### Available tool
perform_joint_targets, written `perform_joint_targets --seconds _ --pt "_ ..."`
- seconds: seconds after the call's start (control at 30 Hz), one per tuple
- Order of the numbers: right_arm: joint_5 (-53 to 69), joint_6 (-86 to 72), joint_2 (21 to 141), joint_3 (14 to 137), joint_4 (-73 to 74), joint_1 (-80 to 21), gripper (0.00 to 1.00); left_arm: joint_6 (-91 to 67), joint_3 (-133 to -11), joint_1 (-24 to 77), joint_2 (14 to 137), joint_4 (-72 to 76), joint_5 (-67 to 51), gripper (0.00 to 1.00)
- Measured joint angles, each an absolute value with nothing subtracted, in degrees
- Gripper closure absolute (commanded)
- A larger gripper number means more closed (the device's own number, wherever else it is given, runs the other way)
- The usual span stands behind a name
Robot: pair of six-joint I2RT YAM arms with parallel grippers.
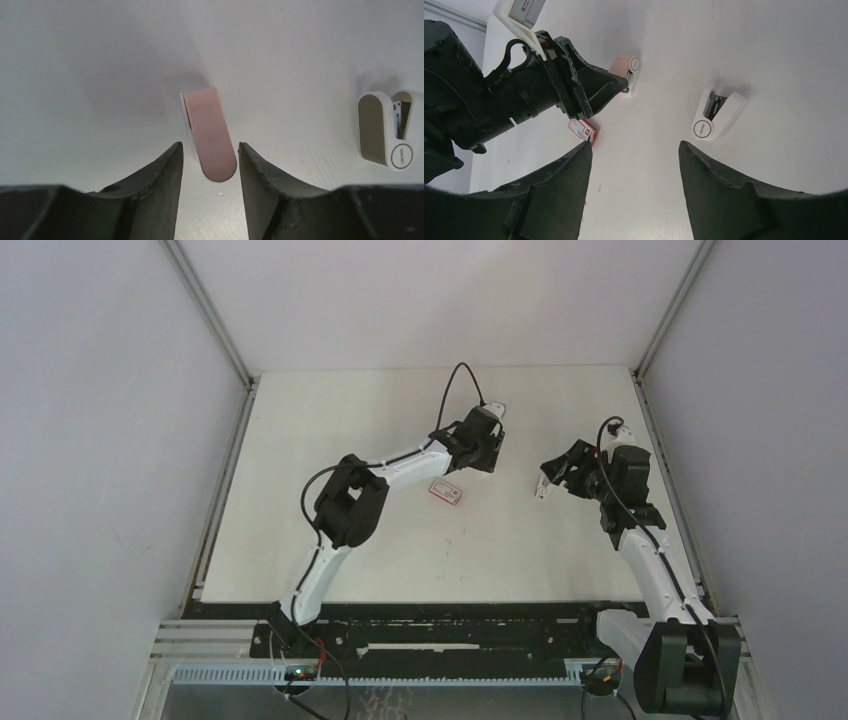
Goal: Load the staples into the stapler
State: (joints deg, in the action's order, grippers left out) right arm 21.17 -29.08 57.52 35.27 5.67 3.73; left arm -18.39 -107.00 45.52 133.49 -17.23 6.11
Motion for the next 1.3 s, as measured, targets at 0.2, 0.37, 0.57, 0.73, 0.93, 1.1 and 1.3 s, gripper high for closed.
perform_joint_targets --seconds 0.2,0.37,0.57,0.73,0.93,1.1,1.3 --pt "21.3 -29.4 57.8 35.3 5.7 3.7 0.37 -18.8 -108.9 45.5 134.3 -18.5 7.3 0.87" --pt "22.2 -29.3 57.8 35.3 5.6 3.9 0.33 -20.3 -108.2 45.5 133.8 -18.2 7.4 1.00" --pt "27.0 -28.5 57.2 34.5 3.7 4.0 0.23 -24.5 -91.4 45.3 120.6 -14.2 7.1 1.00" --pt "28.6 -27.0 56.0 33.7 1.6 0.3 0.21 -30.3 -76.6 44.5 101.4 -9.5 6.2 1.00" --pt "30.1 -25.7 58.8 34.0 -1.7 -9.7 0.23 -37.6 -61.5 44.0 83.2 -2.6 6.0 1.00" --pt "29.8 -25.4 64.0 34.3 -4.1 -19.9 0.25 -43.2 -51.8 44.0 76.6 -1.3 6.3 1.00" --pt "26.5 -25.8 69.0 34.3 -6.7 -31.1 0.29 -47.1 -46.9 44.0 73.7 -1.4 6.3 1.00"
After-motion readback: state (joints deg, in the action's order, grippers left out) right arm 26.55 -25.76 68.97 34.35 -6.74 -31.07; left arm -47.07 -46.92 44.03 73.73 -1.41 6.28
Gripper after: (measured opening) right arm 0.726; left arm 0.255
